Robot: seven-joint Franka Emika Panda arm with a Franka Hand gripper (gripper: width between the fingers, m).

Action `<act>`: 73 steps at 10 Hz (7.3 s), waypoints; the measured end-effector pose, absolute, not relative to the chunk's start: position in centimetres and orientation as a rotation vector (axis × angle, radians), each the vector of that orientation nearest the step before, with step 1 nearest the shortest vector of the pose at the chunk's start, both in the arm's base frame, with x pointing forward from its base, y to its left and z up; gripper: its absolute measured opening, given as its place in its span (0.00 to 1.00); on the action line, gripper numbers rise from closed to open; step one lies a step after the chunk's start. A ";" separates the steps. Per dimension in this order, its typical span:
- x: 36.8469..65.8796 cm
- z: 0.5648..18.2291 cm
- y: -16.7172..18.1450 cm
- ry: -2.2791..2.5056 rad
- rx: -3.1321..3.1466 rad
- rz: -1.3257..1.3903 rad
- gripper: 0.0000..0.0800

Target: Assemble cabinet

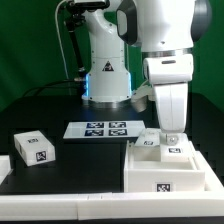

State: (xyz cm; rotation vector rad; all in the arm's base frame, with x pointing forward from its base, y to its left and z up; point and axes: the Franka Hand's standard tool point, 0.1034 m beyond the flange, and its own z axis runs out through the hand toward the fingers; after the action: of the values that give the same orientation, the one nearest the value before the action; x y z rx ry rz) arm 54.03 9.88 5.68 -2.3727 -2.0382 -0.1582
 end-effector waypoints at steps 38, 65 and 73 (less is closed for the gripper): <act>52.6 8.9 7.9 -1.901 -2.527 -0.171 1.00; 38.7 0.9 8.1 -1.729 -2.558 -0.164 0.31; 39.1 2.7 7.7 -1.789 -2.538 -0.125 0.09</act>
Offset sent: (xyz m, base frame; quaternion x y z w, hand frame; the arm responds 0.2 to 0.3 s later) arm 0.0416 0.0216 -0.0305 0.0194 0.0158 -0.0247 0.9994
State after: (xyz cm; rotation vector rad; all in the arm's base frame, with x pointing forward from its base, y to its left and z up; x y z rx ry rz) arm 39.06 7.75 2.73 -2.5375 -1.7887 -0.1247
